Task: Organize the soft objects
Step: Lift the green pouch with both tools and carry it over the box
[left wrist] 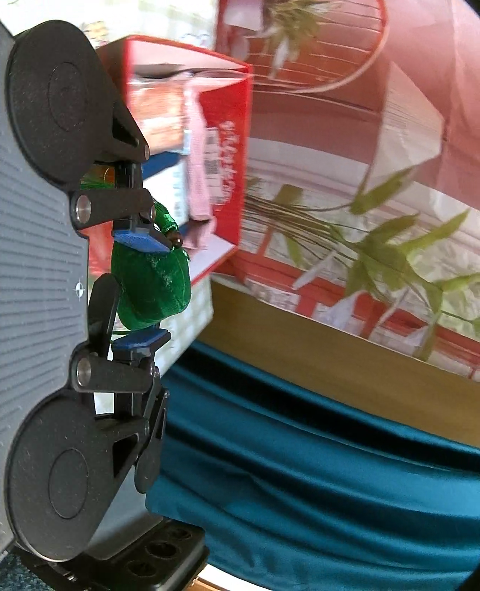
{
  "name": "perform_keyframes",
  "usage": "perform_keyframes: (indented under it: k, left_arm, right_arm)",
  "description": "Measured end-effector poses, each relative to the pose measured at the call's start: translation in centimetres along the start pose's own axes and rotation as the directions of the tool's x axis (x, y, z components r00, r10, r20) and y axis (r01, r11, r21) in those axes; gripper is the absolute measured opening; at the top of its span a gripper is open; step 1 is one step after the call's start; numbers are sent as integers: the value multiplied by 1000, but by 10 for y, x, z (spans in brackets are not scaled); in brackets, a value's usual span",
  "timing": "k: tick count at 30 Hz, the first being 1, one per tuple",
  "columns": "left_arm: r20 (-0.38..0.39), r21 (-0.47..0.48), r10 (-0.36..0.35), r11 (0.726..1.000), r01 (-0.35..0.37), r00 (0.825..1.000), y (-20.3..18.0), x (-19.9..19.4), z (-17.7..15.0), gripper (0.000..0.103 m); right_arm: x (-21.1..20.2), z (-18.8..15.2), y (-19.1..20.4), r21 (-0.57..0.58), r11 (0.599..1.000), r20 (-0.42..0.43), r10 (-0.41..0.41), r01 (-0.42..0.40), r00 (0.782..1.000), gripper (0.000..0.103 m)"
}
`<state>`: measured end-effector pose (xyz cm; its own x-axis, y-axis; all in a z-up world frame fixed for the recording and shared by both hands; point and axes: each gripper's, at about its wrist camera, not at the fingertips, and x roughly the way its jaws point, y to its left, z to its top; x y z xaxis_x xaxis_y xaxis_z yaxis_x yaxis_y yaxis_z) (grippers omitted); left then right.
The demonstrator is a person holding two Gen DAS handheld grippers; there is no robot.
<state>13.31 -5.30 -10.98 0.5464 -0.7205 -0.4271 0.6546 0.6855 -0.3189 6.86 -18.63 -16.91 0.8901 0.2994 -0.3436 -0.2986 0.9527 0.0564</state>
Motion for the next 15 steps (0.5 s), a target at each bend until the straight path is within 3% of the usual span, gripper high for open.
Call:
perform_keyframes:
  k: [7, 15]
  left_arm:
    - [52, 23, 9, 1000, -11, 999, 5, 12, 39, 46]
    - [49, 18, 8, 1000, -9, 999, 20, 33, 72, 46]
  right_arm:
    - [12, 44, -17, -57, 998, 42, 3, -1, 999, 41]
    - [34, 82, -38, -98, 995, 50, -1, 5, 999, 41]
